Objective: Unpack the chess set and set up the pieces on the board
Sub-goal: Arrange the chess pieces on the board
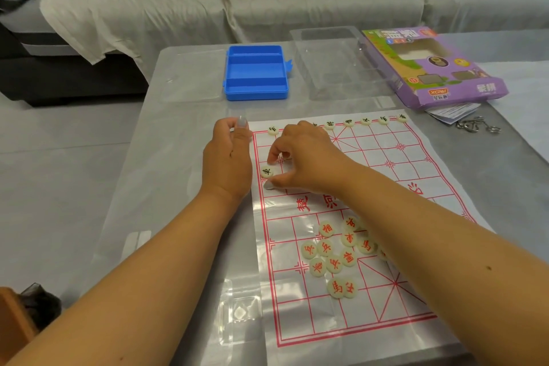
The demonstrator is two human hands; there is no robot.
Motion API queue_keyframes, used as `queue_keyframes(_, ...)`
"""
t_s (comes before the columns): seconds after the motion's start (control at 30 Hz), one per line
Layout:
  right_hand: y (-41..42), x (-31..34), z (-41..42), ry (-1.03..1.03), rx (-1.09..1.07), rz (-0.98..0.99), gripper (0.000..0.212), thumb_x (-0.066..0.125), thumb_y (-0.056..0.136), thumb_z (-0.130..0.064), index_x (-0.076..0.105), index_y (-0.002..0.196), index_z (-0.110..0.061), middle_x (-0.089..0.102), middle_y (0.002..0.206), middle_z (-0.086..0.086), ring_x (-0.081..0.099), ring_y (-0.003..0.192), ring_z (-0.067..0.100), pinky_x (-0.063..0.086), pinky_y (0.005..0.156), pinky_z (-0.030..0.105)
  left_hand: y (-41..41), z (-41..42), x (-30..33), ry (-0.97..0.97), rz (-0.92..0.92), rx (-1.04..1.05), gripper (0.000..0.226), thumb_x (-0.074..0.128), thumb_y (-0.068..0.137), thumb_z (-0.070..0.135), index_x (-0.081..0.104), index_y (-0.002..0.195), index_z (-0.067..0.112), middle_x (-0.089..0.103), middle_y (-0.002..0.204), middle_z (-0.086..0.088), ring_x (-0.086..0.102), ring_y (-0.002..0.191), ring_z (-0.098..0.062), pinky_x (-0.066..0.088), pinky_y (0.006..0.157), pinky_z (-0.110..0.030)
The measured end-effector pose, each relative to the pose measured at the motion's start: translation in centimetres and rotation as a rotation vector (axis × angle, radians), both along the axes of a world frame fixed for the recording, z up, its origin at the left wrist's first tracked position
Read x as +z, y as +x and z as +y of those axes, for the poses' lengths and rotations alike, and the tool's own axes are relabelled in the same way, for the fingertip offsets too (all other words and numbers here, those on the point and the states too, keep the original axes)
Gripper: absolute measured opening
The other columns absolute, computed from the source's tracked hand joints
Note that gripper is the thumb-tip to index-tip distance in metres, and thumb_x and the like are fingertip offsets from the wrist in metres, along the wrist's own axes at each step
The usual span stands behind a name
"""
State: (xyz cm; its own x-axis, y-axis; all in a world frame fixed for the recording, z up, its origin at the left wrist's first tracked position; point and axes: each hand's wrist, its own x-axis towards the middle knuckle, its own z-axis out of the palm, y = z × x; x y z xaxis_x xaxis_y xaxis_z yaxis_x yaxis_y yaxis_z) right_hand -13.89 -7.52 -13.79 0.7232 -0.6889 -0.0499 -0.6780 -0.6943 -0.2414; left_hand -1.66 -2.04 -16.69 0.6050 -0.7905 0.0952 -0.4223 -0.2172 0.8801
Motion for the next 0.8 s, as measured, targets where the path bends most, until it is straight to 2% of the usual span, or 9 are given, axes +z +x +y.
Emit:
queue_keyframes(0.1,0.6,-0.1,0.3,-0.016,0.026,0.012,0.037,0.064,0.081,-0.052,0.064,0.112,-0.032,0.054,0.12,-0.006,0.042,0.113,0.015,0.033,0.097,0.032,-0.1,0.1,0.2,-0.01,-0.001,0.002,0.047,0.022,0.098,0.047,0.046,0.124,0.017,0.062,0.116,-0.001,0.052,0.097,-0.009,0.033,0.08,-0.015)
queue_keyframes(0.2,1.0,0.0,-0.4,-0.02,-0.002,-0.023,0.035,0.065,0.081,-0.05,0.066,0.109,-0.031,0.056,0.111,-0.006,0.043,0.106,0.014,0.034,0.09,0.03,-0.2,0.1,0.2,-0.007,0.002,0.021,0.047,0.022,0.098,0.047,0.045,0.125,0.017,0.061,0.118,-0.001,0.05,0.097,-0.009,0.033,0.083,-0.017)
queue_keyframes(0.27,1.6,0.0,-1.6,-0.045,-0.07,-0.087,0.034,0.066,0.08,-0.05,0.067,0.108,-0.031,0.055,0.104,-0.006,0.042,0.097,0.011,0.031,0.081,0.026,-0.1,0.0,0.1,-0.004,0.011,0.044,0.046,0.022,0.098,0.047,0.044,0.126,0.018,0.058,0.115,0.002,0.049,0.096,-0.008,0.031,0.077,-0.011)
queue_keyframes(0.33,2.5,0.0,-2.9,-0.083,-0.137,-0.129,0.034,0.066,0.08,-0.05,0.067,0.109,-0.031,0.055,0.101,-0.006,0.044,0.098,0.012,0.031,0.079,0.026,0.0,-0.1,0.1,-0.005,0.025,0.072,0.043,0.023,0.099,0.046,0.043,0.125,0.018,0.054,0.108,0.006,0.049,0.088,-0.006,0.026,0.066,-0.004)
queue_keyframes(0.43,4.3,-0.3,-4.1,-0.118,-0.191,-0.145,0.033,0.065,0.08,-0.051,0.067,0.108,-0.032,0.058,0.106,-0.005,0.047,0.106,0.016,0.035,0.083,0.028,0.2,-0.1,0.1,-0.017,0.036,0.095,0.04,0.023,0.1,0.044,0.043,0.123,0.017,0.051,0.102,0.009,0.047,0.074,-0.001,0.026,0.058,0.001)
queue_keyframes(0.5,5.2,-0.6,-4.6,-0.116,-0.207,-0.135,0.033,0.066,0.08,-0.052,0.066,0.106,-0.033,0.058,0.108,-0.004,0.047,0.109,0.017,0.038,0.088,0.031,0.3,-0.1,0.0,-0.023,0.032,0.088,0.039,0.024,0.1,0.042,0.043,0.122,0.016,0.052,0.101,0.008,0.047,0.073,0.001,0.031,0.055,0.004)
queue_keyframes(0.6,5.9,-0.9,-4.9,-0.1,-0.224,-0.108,0.033,0.066,0.08,-0.051,0.066,0.107,-0.033,0.058,0.11,-0.004,0.046,0.112,0.018,0.038,0.092,0.033,0.4,-0.1,-0.1,-0.024,0.032,0.079,0.038,0.024,0.1,0.042,0.044,0.12,0.017,0.054,0.1,0.006,0.047,0.072,0.0,0.028,0.054,0.01)
queue_keyframes(0.8,6.3,-1.2,-5.3,-0.078,-0.213,-0.071,0.035,0.066,0.08,-0.05,0.065,0.109,-0.031,0.06,0.115,-0.003,0.046,0.114,0.018,0.037,0.092,0.033,0.2,-0.1,0.1,-0.019,0.042,0.083,0.036,0.024,0.1,0.043,0.044,0.119,0.019,0.053,0.096,0.007,0.046,0.07,-0.001,0.031,0.052,0.005)
